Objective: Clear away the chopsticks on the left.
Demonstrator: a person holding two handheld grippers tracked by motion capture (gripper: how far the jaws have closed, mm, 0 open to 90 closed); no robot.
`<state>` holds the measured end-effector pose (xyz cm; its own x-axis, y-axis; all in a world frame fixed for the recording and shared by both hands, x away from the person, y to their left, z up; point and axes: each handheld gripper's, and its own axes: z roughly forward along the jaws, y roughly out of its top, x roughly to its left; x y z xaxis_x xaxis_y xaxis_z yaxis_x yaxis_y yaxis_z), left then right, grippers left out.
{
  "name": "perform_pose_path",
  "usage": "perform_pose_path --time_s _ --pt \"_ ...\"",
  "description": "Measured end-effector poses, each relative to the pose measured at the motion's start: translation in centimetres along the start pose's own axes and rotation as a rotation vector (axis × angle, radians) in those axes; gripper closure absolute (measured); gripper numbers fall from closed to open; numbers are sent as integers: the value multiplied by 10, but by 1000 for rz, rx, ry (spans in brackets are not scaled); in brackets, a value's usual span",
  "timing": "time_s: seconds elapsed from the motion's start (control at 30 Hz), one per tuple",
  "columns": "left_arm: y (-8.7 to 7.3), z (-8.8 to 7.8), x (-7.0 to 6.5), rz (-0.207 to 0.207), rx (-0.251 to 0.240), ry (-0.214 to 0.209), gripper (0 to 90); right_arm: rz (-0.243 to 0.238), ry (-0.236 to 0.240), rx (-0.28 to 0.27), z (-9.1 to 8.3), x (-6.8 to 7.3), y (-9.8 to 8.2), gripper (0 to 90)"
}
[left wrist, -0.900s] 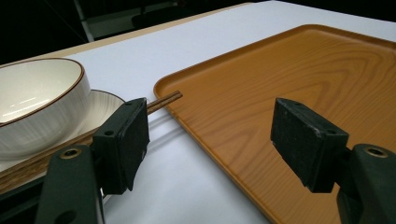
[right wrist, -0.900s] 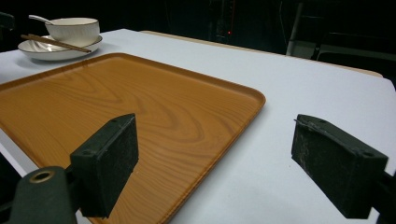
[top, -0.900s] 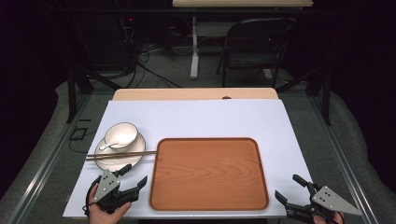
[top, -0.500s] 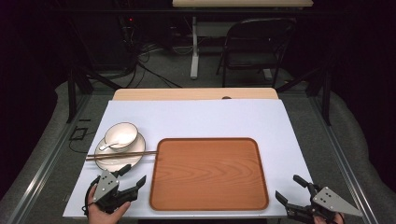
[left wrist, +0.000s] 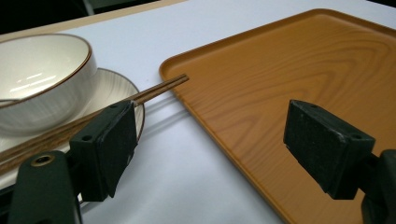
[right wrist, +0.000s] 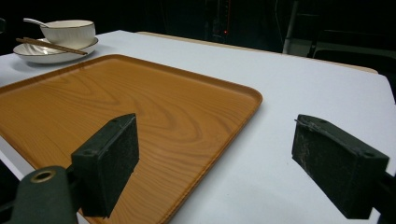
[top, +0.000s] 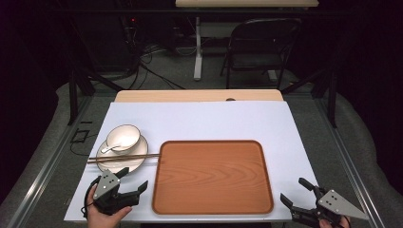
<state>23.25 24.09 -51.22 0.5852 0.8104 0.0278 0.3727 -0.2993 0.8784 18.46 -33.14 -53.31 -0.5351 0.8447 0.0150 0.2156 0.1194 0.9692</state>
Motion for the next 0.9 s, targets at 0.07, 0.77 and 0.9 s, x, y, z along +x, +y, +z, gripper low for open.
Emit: perform_pose_path --time_s 0.07,0.77,0.9 --pt "2 -1 -1 57 25 15 204 -3 0 -1 0 0 0 144" --pt "-1 -13 40 347 186 207 593 0 -5 0 1 0 1 144" --pt "-3 -16 55 362 236 232 674 2 -6 0 1 1 1 144"
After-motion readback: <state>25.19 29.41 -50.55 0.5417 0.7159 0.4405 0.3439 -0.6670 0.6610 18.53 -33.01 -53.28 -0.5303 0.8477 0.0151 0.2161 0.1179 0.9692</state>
